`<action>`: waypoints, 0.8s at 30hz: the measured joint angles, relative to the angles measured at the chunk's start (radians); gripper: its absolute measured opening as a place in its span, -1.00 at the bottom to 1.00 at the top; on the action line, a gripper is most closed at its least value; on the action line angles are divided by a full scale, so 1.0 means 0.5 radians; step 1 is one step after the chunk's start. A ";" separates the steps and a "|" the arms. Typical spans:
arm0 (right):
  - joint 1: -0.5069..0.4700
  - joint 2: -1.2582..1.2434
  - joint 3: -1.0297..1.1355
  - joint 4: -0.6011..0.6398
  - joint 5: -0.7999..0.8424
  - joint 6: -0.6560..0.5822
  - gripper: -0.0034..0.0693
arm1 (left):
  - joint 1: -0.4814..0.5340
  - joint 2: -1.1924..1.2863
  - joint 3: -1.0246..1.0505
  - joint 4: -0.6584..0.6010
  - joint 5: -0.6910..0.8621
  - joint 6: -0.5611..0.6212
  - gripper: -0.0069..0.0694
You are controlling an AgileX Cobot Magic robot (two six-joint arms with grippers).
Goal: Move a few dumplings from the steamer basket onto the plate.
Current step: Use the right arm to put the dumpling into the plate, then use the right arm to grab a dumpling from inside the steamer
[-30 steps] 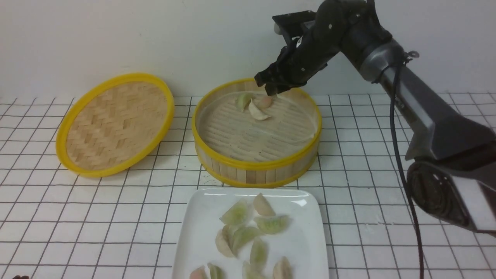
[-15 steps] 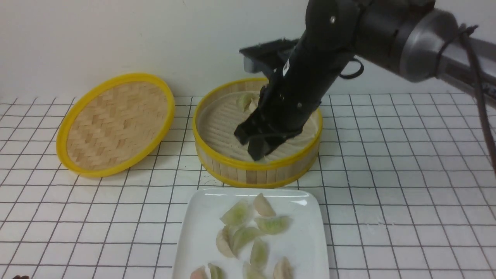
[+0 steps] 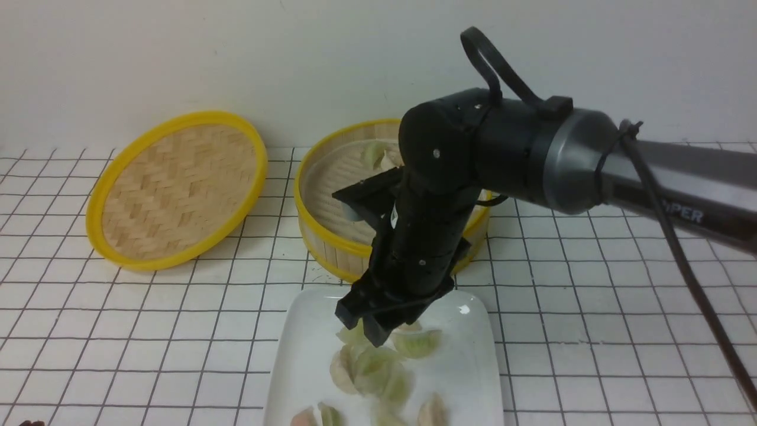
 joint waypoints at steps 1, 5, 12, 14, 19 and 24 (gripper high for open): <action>0.000 0.000 0.000 -0.067 -0.078 0.009 0.21 | 0.000 0.000 0.000 0.000 0.000 0.000 -0.83; -0.059 0.025 -0.053 -0.371 -0.502 0.150 0.35 | 0.000 0.000 0.000 0.000 0.000 0.000 -0.83; -0.306 0.334 -0.581 -0.453 -0.583 0.195 0.36 | 0.000 0.000 0.000 0.000 0.000 0.000 -0.83; -0.344 0.433 -0.738 -0.458 -0.574 0.195 0.36 | 0.000 0.000 0.000 0.000 0.000 0.000 -0.83; -0.400 0.786 -1.195 -0.493 -0.532 0.195 0.36 | 0.000 0.000 0.000 0.000 0.000 0.000 -0.83; -0.406 0.987 -1.427 -0.527 -0.383 0.127 0.36 | 0.000 0.000 0.000 0.000 0.000 0.000 -0.83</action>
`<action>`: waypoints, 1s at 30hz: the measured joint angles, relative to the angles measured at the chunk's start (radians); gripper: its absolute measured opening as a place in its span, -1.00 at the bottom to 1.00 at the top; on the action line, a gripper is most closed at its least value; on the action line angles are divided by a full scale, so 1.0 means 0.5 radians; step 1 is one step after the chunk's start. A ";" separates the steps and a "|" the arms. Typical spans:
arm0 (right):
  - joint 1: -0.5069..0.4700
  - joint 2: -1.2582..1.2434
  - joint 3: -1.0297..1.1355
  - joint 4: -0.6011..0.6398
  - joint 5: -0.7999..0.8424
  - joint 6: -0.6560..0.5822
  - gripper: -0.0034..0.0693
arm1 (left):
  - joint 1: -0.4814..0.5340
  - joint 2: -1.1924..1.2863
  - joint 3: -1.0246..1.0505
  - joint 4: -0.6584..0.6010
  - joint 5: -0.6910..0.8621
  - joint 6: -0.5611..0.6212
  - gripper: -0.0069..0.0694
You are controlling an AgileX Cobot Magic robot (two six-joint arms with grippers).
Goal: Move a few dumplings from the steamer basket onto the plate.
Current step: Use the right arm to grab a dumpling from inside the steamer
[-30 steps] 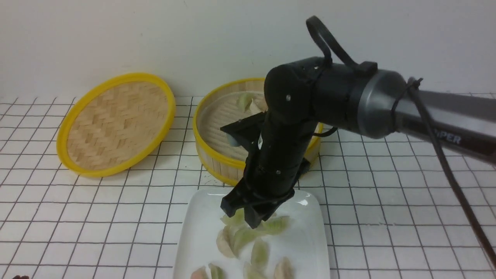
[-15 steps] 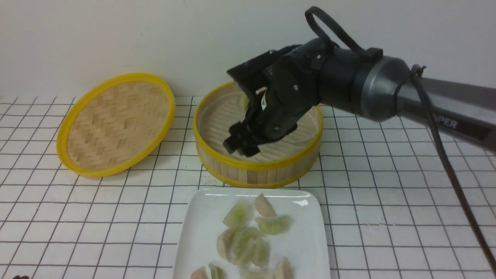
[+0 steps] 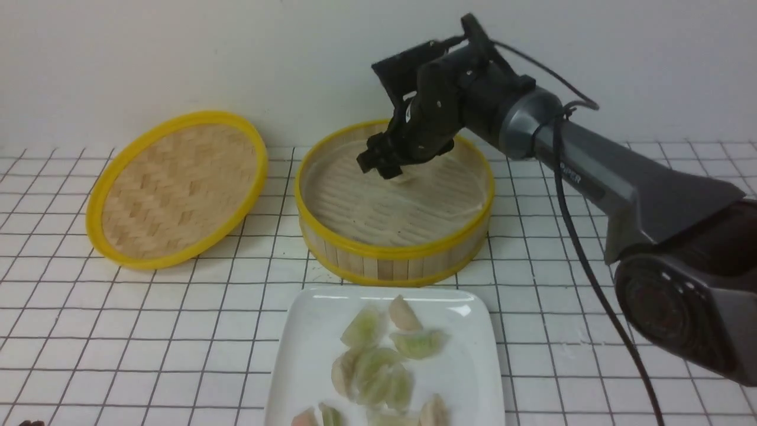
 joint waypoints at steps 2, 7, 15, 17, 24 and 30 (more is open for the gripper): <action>0.000 0.025 -0.010 -0.021 0.034 -0.043 0.36 | 0.000 0.000 0.000 0.000 0.000 0.000 -0.83; 0.000 0.040 -0.019 -0.087 0.069 -0.182 0.36 | 0.000 0.000 0.000 0.000 0.000 0.000 -0.83; -0.002 0.027 -0.245 0.011 0.522 -0.132 0.36 | 0.000 0.000 0.000 0.000 0.000 0.000 -0.83; -0.002 -0.001 -0.279 0.026 0.544 -0.119 0.34 | 0.000 0.000 0.000 0.000 0.000 0.000 -0.83; -0.059 -0.163 -0.314 -0.033 0.562 -0.088 -0.11 | 0.000 0.000 0.000 0.000 0.000 0.000 -0.83; -0.255 -0.062 -0.320 0.160 0.412 -0.169 -0.85 | 0.000 0.000 0.000 0.000 0.000 0.000 -0.83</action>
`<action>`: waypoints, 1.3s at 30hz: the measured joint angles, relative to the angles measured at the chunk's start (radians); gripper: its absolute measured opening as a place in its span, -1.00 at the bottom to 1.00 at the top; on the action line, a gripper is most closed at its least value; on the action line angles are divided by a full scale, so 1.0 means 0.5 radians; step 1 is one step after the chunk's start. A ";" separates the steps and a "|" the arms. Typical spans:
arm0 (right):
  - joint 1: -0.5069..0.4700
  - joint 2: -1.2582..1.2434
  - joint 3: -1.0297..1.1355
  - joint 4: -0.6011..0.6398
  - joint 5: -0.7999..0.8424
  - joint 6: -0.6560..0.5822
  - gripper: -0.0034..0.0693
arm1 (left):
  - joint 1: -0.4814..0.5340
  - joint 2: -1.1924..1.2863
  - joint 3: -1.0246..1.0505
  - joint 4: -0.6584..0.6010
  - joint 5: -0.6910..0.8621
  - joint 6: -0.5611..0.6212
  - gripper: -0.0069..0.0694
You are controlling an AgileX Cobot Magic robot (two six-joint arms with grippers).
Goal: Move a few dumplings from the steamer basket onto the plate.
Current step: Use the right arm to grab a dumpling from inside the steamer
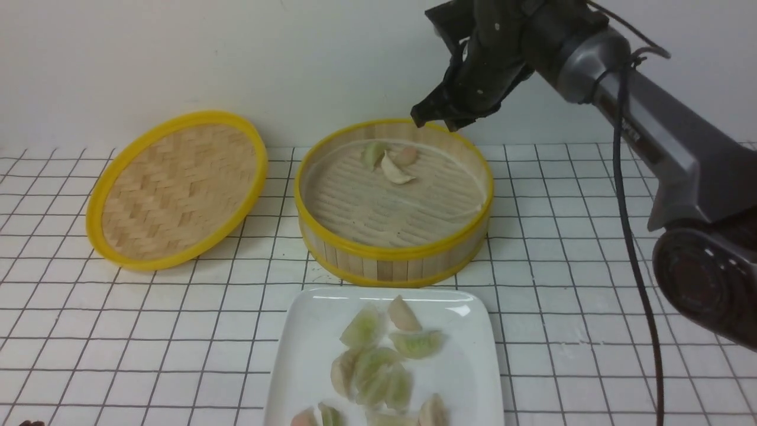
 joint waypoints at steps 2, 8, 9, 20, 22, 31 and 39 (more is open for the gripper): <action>-0.044 0.052 0.000 0.162 -0.078 -0.095 -0.91 | 0.000 0.000 0.000 0.000 0.000 0.000 -0.83; -0.105 0.235 0.000 0.663 -0.146 -0.600 -0.94 | 0.000 0.000 0.000 0.000 0.000 0.000 -0.83; -0.105 0.249 0.000 0.704 -0.146 -0.668 -0.93 | 0.000 0.000 0.000 0.000 0.000 0.000 -0.83; -0.097 0.274 0.000 0.865 -0.237 -1.066 -0.21 | 0.000 0.000 0.000 0.000 0.000 0.000 -0.83; -0.097 0.274 0.000 0.863 -0.241 -1.126 -0.04 | 0.000 0.000 0.000 0.000 0.000 0.000 -0.83; -0.097 0.302 0.000 0.857 -0.252 -1.270 0.17 | 0.000 0.000 0.000 0.000 0.000 0.000 -0.83; -0.083 0.398 -0.004 0.884 -0.335 -1.278 0.18 | 0.000 0.000 0.000 0.000 0.000 0.000 -0.83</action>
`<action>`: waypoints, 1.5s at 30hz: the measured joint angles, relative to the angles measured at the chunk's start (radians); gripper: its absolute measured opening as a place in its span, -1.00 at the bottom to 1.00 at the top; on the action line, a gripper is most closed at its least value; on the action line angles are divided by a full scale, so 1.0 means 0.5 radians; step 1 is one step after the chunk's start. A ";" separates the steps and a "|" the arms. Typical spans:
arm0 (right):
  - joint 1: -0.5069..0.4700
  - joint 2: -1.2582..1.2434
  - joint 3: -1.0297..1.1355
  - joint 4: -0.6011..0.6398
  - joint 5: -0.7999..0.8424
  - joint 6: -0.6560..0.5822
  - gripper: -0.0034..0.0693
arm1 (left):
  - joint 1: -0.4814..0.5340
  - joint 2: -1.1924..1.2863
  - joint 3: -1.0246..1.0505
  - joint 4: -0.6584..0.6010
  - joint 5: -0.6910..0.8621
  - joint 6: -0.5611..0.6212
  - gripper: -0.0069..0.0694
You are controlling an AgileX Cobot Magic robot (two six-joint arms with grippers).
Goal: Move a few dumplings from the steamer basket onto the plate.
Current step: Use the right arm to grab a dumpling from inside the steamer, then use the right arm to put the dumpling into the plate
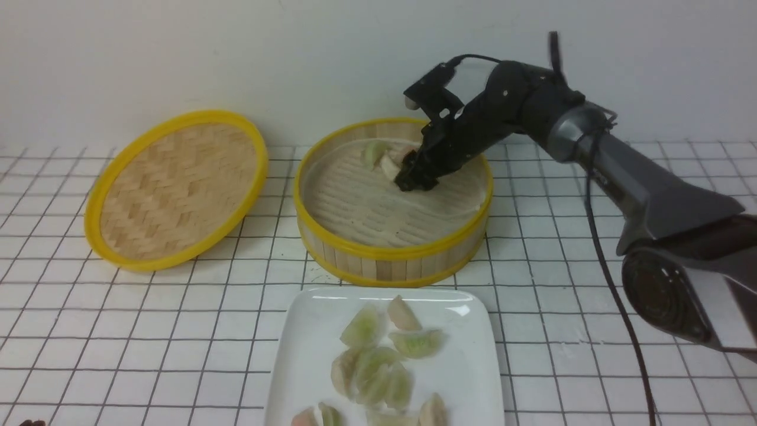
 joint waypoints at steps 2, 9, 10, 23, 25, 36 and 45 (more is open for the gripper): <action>0.013 0.004 0.000 0.002 -0.011 -0.024 0.18 | 0.000 0.000 0.000 0.000 0.000 0.000 -0.83; 0.025 0.011 -0.001 0.009 0.010 -0.095 -0.14 | 0.000 0.000 0.000 0.000 0.000 0.000 -0.83; 0.027 0.011 -0.003 0.006 0.021 -0.117 -0.27 | 0.000 0.000 0.000 0.000 0.000 0.000 -0.83; 0.039 -0.117 -0.021 -0.234 0.403 0.180 -0.41 | 0.000 0.000 0.000 0.000 0.000 0.000 -0.83; 0.039 -0.169 -0.059 -0.231 0.465 0.309 -0.41 | 0.000 0.000 0.000 0.000 0.000 0.000 -0.83; 0.046 -0.899 0.467 -0.237 0.483 0.745 -0.41 | 0.000 0.000 0.000 0.000 0.000 0.000 -0.83; 0.281 -1.832 1.935 -0.157 0.470 0.758 -0.41 | 0.000 0.000 0.000 0.000 0.000 0.000 -0.83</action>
